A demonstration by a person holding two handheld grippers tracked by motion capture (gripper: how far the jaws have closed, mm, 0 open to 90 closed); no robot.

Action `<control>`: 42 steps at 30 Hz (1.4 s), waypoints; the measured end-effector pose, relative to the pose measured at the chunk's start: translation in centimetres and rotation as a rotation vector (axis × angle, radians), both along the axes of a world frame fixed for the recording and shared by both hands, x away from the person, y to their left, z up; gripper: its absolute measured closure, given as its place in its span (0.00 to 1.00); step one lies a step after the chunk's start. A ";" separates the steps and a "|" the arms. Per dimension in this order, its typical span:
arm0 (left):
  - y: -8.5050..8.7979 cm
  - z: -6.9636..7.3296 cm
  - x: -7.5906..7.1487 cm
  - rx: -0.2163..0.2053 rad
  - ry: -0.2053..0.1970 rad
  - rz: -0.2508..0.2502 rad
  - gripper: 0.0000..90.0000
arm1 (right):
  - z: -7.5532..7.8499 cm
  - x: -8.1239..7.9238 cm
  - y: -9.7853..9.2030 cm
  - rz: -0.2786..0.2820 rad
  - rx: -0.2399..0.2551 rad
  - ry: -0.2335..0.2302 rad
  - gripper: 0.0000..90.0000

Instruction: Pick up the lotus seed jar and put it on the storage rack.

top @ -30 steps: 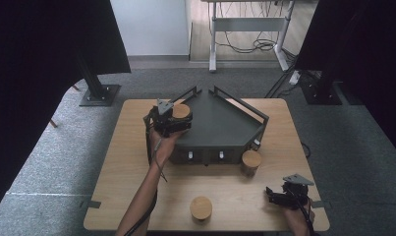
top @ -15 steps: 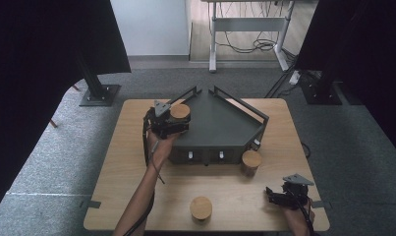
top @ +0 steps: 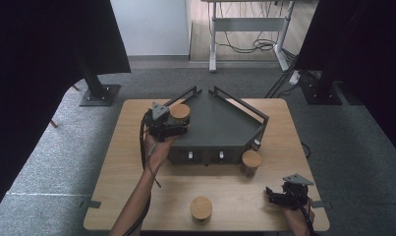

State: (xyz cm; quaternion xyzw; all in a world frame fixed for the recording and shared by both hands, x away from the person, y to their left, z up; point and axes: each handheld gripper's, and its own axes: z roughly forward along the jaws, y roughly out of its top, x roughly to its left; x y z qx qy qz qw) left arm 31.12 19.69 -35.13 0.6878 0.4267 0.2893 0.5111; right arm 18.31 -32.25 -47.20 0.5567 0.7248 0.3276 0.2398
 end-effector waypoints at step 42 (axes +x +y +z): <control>2.7 -0.9 -3.6 -0.035 -0.015 -0.058 0.05 | 0.0 0.0 0.0 0.000 0.000 0.000 0.06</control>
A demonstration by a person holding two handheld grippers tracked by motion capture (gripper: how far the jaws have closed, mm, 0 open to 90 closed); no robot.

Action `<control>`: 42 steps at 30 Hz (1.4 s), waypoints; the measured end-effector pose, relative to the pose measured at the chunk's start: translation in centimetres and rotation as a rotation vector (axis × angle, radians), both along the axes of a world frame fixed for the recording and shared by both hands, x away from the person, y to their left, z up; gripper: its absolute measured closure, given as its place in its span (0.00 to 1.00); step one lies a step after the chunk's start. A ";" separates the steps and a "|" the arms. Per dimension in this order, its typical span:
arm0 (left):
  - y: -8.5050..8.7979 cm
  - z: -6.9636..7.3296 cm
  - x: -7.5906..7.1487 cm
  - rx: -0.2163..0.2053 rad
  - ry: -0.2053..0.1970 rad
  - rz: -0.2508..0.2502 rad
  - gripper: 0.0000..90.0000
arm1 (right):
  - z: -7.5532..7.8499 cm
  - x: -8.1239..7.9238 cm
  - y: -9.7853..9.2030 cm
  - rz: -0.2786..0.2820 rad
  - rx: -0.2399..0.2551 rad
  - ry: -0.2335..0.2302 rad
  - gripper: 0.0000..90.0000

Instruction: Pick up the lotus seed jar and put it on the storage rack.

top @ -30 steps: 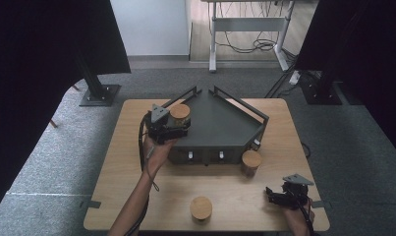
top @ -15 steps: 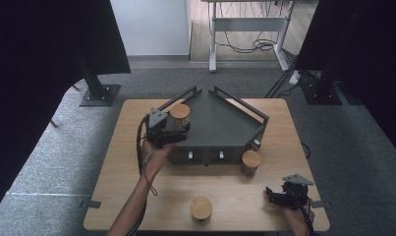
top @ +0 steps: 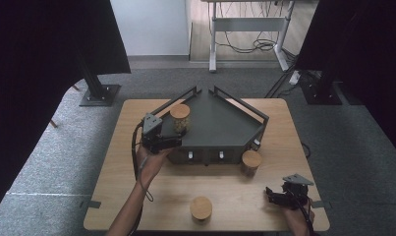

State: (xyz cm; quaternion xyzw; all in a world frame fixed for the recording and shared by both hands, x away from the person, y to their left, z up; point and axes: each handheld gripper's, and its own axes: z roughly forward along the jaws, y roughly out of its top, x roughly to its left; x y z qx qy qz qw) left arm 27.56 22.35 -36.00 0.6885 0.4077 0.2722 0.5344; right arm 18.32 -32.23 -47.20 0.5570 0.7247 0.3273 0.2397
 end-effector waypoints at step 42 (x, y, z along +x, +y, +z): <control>2.0 -0.4 -3.2 0.026 0.016 -0.055 0.05 | 0.0 0.0 0.2 -0.003 -0.002 0.001 0.06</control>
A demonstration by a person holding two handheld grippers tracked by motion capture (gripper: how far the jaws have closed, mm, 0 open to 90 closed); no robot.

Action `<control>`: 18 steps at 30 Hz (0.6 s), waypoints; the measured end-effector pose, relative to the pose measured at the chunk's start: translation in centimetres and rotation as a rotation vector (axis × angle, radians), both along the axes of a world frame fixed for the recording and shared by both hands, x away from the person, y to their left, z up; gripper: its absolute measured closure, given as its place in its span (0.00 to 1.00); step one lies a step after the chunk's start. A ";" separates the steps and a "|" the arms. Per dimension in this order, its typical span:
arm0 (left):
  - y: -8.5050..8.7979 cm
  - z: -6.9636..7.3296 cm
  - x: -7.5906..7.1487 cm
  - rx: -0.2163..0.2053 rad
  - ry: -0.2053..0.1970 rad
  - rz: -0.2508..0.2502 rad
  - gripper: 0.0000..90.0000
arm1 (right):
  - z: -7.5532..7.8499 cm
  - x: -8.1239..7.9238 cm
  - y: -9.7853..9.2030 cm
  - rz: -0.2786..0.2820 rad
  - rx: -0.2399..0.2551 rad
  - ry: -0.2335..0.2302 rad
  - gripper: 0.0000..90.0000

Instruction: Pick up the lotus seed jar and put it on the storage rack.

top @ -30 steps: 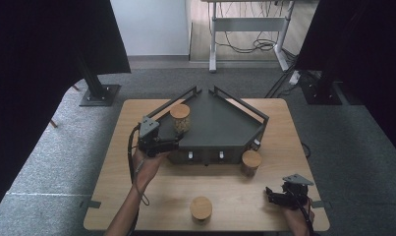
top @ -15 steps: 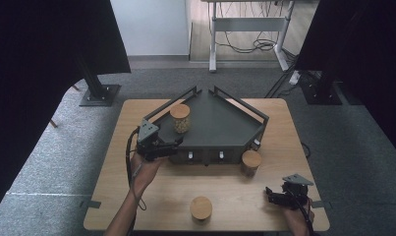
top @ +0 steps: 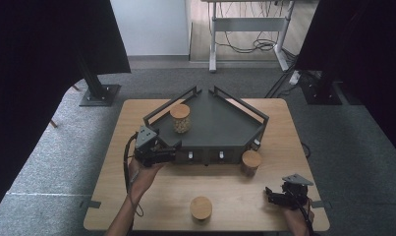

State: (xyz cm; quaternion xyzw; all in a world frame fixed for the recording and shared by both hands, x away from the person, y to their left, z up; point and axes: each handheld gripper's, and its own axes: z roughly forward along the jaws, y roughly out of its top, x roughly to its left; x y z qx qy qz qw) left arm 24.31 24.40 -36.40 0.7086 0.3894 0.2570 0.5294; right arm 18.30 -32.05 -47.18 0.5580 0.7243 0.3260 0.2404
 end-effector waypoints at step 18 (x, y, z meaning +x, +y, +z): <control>0.2 -0.9 -1.1 0.028 0.010 -0.008 0.06 | 0.0 0.0 0.0 -0.001 0.000 0.000 0.05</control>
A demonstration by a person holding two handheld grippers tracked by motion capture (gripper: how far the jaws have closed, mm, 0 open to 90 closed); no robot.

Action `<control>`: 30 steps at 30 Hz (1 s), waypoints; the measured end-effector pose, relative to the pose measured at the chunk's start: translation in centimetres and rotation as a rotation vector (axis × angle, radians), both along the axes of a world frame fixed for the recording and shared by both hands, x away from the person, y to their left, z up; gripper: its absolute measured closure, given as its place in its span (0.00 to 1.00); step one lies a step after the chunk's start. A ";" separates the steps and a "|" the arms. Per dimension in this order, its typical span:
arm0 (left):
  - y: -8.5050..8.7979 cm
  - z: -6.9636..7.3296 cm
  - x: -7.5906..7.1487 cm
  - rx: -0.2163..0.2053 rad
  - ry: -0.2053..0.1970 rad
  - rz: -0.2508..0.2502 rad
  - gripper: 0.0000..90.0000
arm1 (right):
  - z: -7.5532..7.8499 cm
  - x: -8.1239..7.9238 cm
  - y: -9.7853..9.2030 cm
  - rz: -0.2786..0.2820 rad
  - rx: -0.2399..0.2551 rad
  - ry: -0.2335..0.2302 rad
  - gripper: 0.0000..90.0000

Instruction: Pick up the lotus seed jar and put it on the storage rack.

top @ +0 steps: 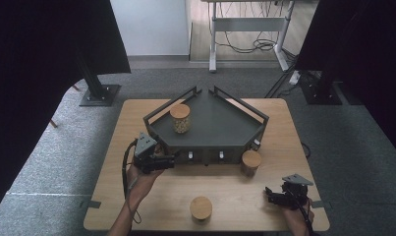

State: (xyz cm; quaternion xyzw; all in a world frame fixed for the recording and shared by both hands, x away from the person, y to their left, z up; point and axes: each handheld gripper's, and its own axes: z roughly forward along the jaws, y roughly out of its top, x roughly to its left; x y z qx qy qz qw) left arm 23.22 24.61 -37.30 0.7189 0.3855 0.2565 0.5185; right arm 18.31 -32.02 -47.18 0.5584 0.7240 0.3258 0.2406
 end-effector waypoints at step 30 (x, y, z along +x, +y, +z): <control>1.3 -1.2 -1.5 0.010 0.033 0.009 0.05 | 0.0 0.0 0.0 -0.001 0.001 0.000 0.05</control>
